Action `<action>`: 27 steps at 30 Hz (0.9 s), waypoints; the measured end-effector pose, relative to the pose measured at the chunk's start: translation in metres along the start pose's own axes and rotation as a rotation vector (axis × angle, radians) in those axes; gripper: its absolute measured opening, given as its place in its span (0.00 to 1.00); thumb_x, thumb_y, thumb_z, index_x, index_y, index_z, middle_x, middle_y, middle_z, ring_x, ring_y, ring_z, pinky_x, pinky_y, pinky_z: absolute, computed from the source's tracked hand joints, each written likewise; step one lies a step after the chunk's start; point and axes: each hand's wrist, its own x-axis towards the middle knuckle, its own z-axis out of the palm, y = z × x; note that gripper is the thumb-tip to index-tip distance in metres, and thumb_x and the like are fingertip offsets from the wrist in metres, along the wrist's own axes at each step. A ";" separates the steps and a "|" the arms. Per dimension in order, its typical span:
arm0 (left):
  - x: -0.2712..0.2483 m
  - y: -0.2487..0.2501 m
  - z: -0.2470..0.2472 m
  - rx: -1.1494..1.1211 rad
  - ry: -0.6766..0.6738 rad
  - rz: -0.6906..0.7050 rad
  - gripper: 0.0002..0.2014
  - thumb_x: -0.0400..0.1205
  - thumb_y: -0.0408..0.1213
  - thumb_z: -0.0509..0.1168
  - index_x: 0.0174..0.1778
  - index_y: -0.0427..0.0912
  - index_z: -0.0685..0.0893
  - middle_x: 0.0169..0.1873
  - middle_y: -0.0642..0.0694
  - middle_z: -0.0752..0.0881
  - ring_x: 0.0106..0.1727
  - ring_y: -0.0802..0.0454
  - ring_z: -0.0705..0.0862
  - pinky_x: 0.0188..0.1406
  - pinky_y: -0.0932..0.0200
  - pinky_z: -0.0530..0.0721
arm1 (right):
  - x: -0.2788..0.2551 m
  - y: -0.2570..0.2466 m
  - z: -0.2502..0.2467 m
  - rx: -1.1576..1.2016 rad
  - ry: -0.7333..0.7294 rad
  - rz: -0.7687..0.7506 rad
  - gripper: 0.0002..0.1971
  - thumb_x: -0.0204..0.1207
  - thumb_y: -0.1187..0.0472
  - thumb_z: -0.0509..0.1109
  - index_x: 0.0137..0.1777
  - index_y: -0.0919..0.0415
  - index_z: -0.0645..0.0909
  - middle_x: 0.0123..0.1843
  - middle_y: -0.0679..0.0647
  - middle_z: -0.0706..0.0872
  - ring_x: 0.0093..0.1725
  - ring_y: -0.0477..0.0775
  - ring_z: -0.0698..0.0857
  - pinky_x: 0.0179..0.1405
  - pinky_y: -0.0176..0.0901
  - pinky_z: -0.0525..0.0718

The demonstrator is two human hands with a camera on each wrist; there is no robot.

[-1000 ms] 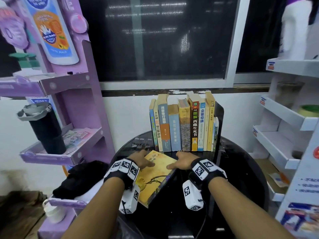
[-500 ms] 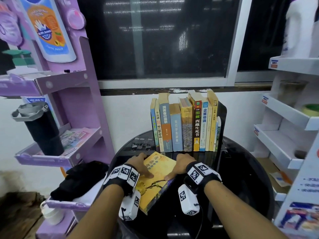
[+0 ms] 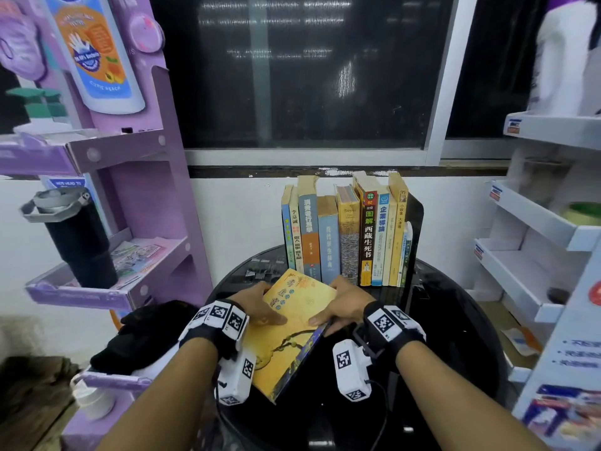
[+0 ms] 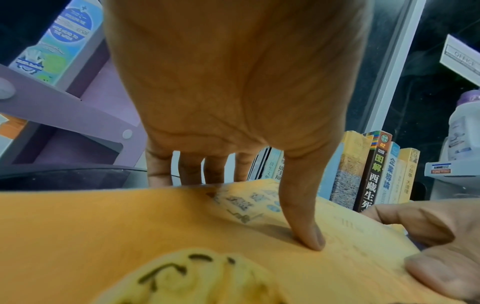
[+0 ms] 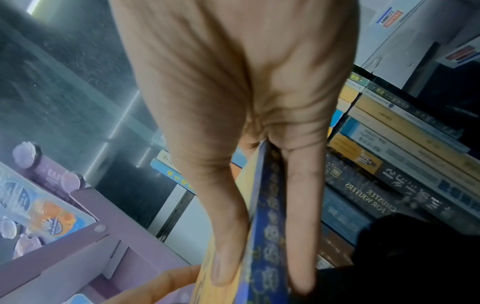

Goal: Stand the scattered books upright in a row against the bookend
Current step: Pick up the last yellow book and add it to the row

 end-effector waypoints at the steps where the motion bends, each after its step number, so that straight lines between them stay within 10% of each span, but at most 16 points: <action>1: 0.001 0.000 -0.001 -0.019 0.003 -0.001 0.44 0.68 0.51 0.79 0.77 0.47 0.64 0.67 0.47 0.79 0.65 0.47 0.80 0.70 0.46 0.76 | -0.002 -0.001 -0.002 0.003 0.005 -0.019 0.31 0.62 0.79 0.81 0.53 0.60 0.65 0.57 0.60 0.79 0.56 0.69 0.87 0.38 0.62 0.90; 9: -0.012 0.022 -0.008 -0.345 0.036 0.142 0.41 0.73 0.37 0.77 0.76 0.44 0.60 0.52 0.52 0.81 0.55 0.52 0.81 0.50 0.59 0.82 | -0.016 -0.005 -0.026 -0.008 0.117 -0.216 0.35 0.56 0.73 0.86 0.56 0.58 0.69 0.57 0.58 0.82 0.48 0.63 0.89 0.36 0.61 0.91; 14: -0.015 0.033 -0.004 -0.584 0.060 0.255 0.45 0.58 0.39 0.82 0.69 0.48 0.66 0.60 0.41 0.84 0.59 0.41 0.85 0.60 0.35 0.83 | -0.030 0.001 -0.047 0.092 0.159 -0.344 0.32 0.60 0.70 0.85 0.60 0.56 0.74 0.59 0.57 0.85 0.48 0.61 0.91 0.40 0.61 0.91; 27: -0.009 0.096 0.022 -0.719 -0.101 0.400 0.51 0.51 0.42 0.86 0.71 0.52 0.69 0.59 0.41 0.87 0.59 0.39 0.86 0.61 0.33 0.82 | -0.080 0.006 -0.111 0.220 0.030 -0.397 0.34 0.71 0.74 0.76 0.74 0.49 0.74 0.60 0.59 0.88 0.49 0.67 0.91 0.25 0.51 0.89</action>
